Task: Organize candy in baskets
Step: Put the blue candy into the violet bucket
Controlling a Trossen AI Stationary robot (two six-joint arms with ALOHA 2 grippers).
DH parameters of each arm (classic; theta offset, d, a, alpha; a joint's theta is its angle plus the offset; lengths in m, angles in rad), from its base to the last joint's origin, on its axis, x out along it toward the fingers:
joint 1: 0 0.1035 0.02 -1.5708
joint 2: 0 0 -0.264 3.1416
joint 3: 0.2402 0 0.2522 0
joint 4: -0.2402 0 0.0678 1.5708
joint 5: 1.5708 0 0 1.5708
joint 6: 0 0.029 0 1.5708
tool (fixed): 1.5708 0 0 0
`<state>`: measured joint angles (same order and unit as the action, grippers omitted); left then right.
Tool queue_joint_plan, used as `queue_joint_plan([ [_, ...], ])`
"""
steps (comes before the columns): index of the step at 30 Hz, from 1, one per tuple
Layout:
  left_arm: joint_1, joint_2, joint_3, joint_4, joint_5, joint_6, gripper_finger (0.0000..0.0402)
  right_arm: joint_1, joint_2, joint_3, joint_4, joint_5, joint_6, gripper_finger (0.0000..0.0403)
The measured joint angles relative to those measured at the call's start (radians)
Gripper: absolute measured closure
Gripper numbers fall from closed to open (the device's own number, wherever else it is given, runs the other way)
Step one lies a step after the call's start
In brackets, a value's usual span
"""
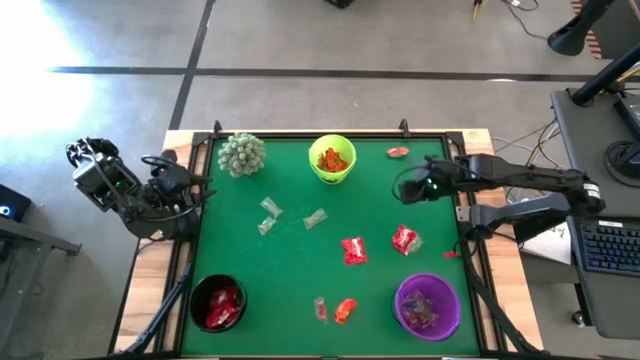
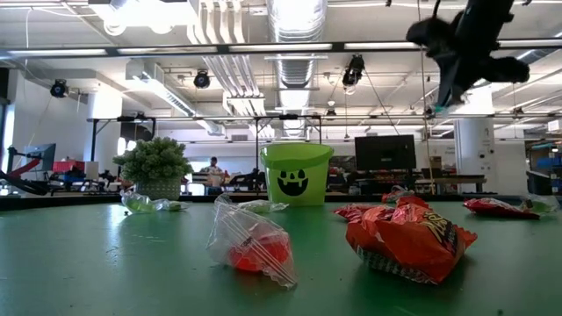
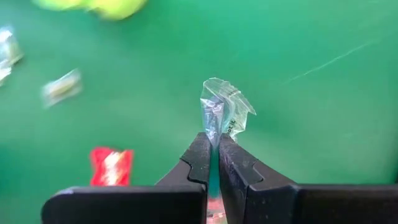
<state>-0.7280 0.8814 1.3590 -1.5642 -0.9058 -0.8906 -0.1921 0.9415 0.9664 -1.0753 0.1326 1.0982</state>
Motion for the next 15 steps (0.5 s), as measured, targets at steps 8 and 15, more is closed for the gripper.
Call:
queue_joint_plan([
  [8,0.000,0.021,0.000,0.000,0.000,0.017,0.0277,0.303,0.016,0.088,0.001,-0.015,0.126,0.0392],
  [15,0.000,0.025,0.000,0.000,0.000,-0.038,0.0277,0.532,0.060,0.181,-0.001,-0.030,0.168,0.0392],
])
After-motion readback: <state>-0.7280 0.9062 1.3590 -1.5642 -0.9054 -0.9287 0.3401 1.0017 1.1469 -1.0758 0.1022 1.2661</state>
